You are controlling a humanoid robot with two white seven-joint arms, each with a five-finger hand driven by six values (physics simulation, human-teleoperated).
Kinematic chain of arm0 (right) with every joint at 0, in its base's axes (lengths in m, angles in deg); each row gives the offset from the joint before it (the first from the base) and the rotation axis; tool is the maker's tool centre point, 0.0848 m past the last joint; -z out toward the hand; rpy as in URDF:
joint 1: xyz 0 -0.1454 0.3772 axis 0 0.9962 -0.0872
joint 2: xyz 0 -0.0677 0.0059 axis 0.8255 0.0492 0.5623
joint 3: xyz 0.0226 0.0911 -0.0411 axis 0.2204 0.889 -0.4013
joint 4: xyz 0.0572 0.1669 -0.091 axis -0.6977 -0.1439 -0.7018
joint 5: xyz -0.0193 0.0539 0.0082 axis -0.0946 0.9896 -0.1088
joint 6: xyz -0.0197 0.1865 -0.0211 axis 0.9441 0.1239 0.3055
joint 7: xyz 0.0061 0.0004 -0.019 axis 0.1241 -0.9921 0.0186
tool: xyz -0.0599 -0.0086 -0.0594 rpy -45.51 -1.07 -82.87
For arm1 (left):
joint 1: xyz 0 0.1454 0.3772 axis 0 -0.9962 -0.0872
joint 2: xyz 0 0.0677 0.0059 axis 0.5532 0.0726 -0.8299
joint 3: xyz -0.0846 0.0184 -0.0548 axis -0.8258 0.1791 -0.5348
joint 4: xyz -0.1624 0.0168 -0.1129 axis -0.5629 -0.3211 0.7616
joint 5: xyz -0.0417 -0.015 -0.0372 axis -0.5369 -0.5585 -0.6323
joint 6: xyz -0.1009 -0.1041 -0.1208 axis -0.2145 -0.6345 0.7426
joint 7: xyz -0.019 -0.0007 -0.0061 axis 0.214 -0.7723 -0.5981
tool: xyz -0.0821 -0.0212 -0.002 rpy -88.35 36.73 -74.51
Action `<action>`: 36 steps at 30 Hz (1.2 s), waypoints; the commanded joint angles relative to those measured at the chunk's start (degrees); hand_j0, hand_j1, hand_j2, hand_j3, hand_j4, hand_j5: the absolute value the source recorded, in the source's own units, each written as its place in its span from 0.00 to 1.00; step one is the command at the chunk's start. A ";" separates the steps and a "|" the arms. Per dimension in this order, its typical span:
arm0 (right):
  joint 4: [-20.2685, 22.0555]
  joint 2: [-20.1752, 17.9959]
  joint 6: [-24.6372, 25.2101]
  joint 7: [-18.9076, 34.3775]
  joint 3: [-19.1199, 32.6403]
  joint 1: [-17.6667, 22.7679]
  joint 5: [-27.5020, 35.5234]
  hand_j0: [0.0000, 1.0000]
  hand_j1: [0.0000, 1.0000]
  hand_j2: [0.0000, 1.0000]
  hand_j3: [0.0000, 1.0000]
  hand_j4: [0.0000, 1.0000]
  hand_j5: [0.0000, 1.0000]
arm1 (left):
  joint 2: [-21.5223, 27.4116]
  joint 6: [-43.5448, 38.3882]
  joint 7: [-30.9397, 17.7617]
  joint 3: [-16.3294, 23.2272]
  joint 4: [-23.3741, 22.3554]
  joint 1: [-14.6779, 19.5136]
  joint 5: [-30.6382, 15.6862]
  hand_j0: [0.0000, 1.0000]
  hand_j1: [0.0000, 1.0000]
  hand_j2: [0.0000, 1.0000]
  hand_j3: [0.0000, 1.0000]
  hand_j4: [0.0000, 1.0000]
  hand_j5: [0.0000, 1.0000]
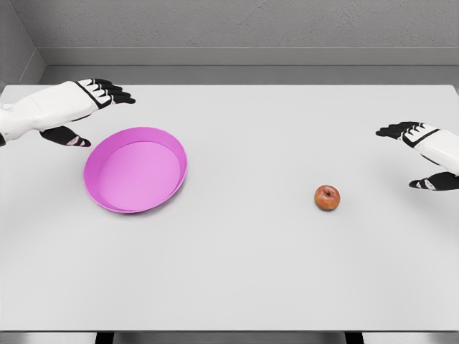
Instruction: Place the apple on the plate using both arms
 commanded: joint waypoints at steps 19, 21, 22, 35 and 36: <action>14.80 4.09 13.86 16.82 -9.57 -5.45 0.56 1.00 1.00 1.00 1.00 1.00 1.00 | 0.30 -0.08 0.04 0.16 0.48 -0.26 -0.44 1.00 1.00 1.00 1.00 1.00 1.00; 14.71 4.18 14.12 16.91 -9.92 -5.54 0.56 1.00 1.00 1.00 1.00 1.00 1.00 | 0.30 -0.08 0.04 0.16 0.39 -0.09 -0.27 1.00 1.00 1.00 1.00 1.00 1.00; 14.71 4.18 14.56 16.91 -9.92 -5.80 0.48 1.00 1.00 1.00 1.00 1.00 1.00 | 0.30 -0.08 0.04 0.16 0.48 -0.18 -0.27 1.00 1.00 1.00 1.00 1.00 1.00; 14.01 6.55 20.36 19.64 -16.95 -11.07 0.39 1.00 1.00 1.00 1.00 1.00 1.00 | 0.30 -0.08 0.04 0.25 0.39 -0.09 -0.27 1.00 1.00 1.00 1.00 1.00 1.00; 14.10 6.55 20.45 19.72 -16.95 -11.07 0.39 1.00 1.00 1.00 1.00 1.00 1.00 | 0.30 -0.08 0.04 0.16 0.22 -0.09 -0.35 1.00 1.00 1.00 1.00 1.00 1.00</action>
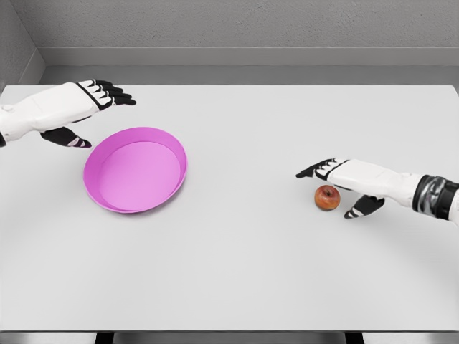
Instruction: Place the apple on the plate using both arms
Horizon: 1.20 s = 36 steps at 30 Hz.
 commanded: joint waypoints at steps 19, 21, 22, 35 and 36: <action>-0.29 1.29 6.51 1.23 -4.36 -2.72 0.21 0.69 0.69 0.69 0.69 0.69 0.69 | 0.06 -0.08 -0.05 0.08 0.39 -0.09 -0.27 1.00 1.00 1.00 1.00 1.00 1.00; -0.29 1.29 6.60 1.23 -4.45 -2.72 0.21 0.68 0.68 0.68 0.68 0.68 0.68 | 0.15 -0.08 -0.05 0.08 0.39 -0.09 -0.27 1.00 1.00 1.00 1.00 1.00 1.00; -0.29 1.29 6.60 1.23 -4.45 -2.72 0.21 0.66 0.66 0.66 0.66 0.66 0.66 | 0.15 -0.08 0.04 0.08 0.39 -0.09 -0.27 1.00 1.00 1.00 1.00 1.00 1.00; -0.29 1.29 6.86 1.23 -6.03 -3.08 0.21 0.57 0.57 0.57 0.57 0.57 0.57 | 0.15 -0.08 -0.05 0.08 0.39 -0.09 -0.27 1.00 1.00 1.00 1.00 1.00 1.00; -0.29 1.29 6.86 1.23 -6.03 -3.08 0.21 0.57 0.57 0.57 0.57 0.57 0.57 | 0.15 -0.08 -0.05 0.08 0.39 -0.09 -0.27 1.00 1.00 1.00 1.00 1.00 1.00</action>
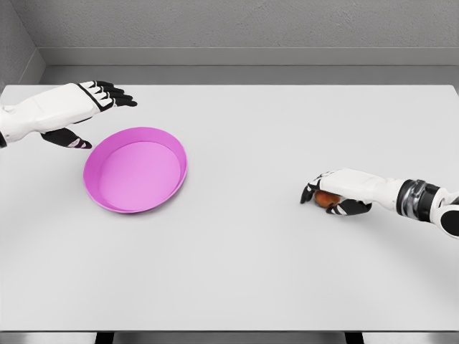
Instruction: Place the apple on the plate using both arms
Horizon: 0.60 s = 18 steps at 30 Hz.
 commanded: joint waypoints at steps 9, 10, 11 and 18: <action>0.21 -0.06 -0.06 -0.01 -0.02 -0.18 0.16 0.53 0.53 0.53 0.53 0.53 0.53 | 0.07 -0.08 0.09 -0.05 0.00 0.00 -0.36 1.00 1.00 1.00 1.00 1.00 1.00; 0.21 -0.06 -0.06 -0.01 -0.02 -0.18 0.16 0.52 0.52 0.52 0.52 0.52 0.52 | 0.07 -0.08 0.00 -0.05 0.00 0.00 -0.36 1.00 1.00 1.00 1.00 1.00 1.00; 0.30 -0.06 -0.06 -0.01 0.07 -0.18 0.16 0.52 0.52 0.52 0.52 0.52 0.52 | 0.07 -0.08 0.00 -0.05 0.00 0.00 -0.36 1.00 1.00 1.00 1.00 1.00 1.00; 0.73 0.12 -0.32 -0.01 0.07 -0.88 0.16 0.50 0.50 0.50 0.50 0.50 0.50 | 0.07 -0.08 0.09 -0.05 0.00 0.00 -0.36 1.00 1.00 1.00 1.00 1.00 1.00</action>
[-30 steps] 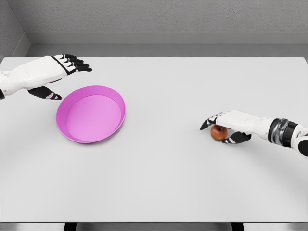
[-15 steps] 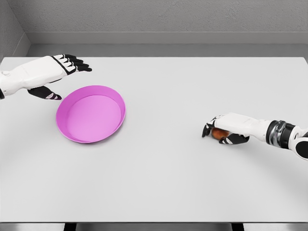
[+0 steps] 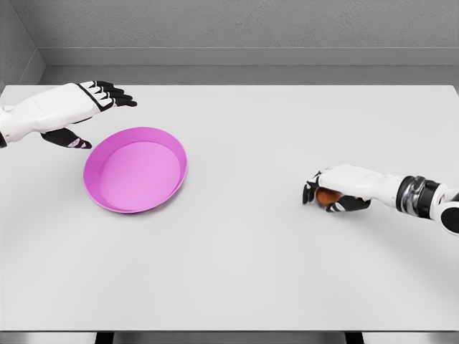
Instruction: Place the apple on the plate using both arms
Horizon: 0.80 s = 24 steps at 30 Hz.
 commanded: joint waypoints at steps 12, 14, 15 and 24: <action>2.39 1.08 -0.41 -0.03 -0.15 -1.14 0.18 0.45 0.45 0.45 0.45 0.45 0.45 | 0.15 -0.08 -0.01 -0.05 0.00 0.00 -0.36 1.00 1.00 1.00 1.00 1.00 1.00; 2.39 1.26 -0.41 -0.03 -0.32 -1.67 0.18 0.45 0.45 0.45 0.45 0.45 0.45 | 0.15 -0.08 0.07 -0.05 0.00 0.00 -0.36 1.00 1.00 1.00 1.00 1.00 1.00; 2.39 1.96 -0.33 -0.03 -0.85 -2.28 0.18 0.45 0.45 0.45 0.45 0.45 0.45 | 0.23 -0.08 -0.01 -0.05 0.00 0.00 -0.36 1.00 1.00 1.00 1.00 1.00 1.00; 2.39 7.85 0.02 2.17 -7.27 -9.58 0.18 0.60 0.60 0.60 0.60 0.60 0.60 | 0.23 -0.08 0.07 -0.05 0.00 0.00 -0.36 1.00 1.00 1.00 1.00 1.00 1.00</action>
